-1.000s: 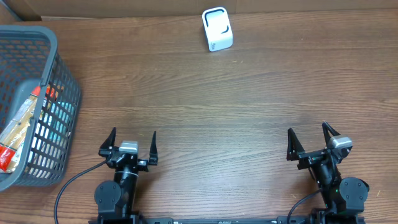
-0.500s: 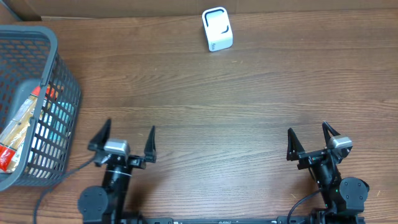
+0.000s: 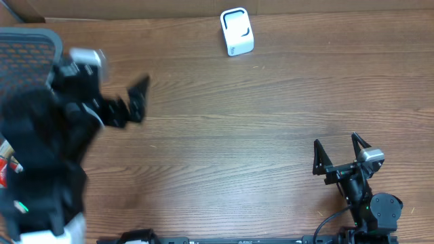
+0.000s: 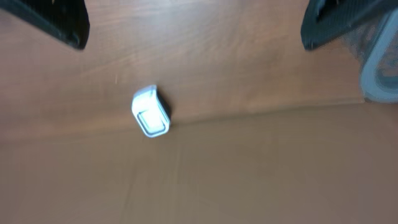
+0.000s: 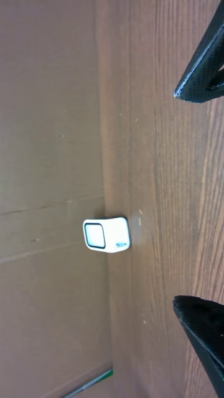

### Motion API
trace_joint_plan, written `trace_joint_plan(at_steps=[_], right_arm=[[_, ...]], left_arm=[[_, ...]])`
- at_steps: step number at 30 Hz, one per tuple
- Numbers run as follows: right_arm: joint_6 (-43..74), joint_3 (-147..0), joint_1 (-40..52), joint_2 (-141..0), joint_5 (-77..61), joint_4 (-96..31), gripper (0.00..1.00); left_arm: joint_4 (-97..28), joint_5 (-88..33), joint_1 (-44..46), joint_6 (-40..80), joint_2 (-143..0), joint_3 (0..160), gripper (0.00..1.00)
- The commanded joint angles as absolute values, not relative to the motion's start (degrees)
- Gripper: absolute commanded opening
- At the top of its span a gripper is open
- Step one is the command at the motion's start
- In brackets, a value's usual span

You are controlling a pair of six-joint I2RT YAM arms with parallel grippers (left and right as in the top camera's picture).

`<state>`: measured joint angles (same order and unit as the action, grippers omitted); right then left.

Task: Scan the item barcode
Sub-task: 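Reach the left gripper into the basket and grasp the white tube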

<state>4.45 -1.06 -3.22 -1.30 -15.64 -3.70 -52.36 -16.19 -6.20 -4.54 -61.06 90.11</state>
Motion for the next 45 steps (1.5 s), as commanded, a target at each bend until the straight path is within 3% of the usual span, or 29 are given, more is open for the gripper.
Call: trace_joint_plan(at_steps=[1,6,14,17,20,25,37,45], right_arm=[[4.4,-0.5,-3.0,-1.3,-15.1,-3.4,1.0],[4.4,-0.5,-3.0,-1.3,-15.1,-3.4,1.0],[4.4,-0.5,-3.0,-1.3,-15.1,-3.4,1.0],[4.4,-0.5,-3.0,-1.3,-15.1,-3.4,1.0],[4.4,-0.5,-3.0,-1.3,-15.1,-3.4,1.0],[4.4,-0.5,-3.0,-1.3,-15.1,-3.4,1.0],[4.4,-0.5,-3.0,-1.3,-15.1,-3.4,1.0],[4.4,-0.5,-3.0,-1.3,-15.1,-3.4,1.0]], left_arm=[[-64.5,-20.4,-10.0,-6.9,-75.2,112.7,1.0],[-72.0,-10.9,-13.8,-9.1,-87.4,129.4,1.0],[-78.8,-8.8,-26.3,-0.8,-93.8,129.9,0.99],[-82.4,-8.8,-33.9,2.5,-95.9,129.6,0.84],[-83.2,-9.6,-41.0,5.2,-96.7,127.1,0.87],[-79.7,-12.0,-49.4,6.2,-96.7,117.8,1.0],[-59.7,-7.5,-51.2,-0.6,-97.2,92.6,1.0],[-45.4,-5.4,-51.2,-17.7,-97.2,80.0,1.0]])
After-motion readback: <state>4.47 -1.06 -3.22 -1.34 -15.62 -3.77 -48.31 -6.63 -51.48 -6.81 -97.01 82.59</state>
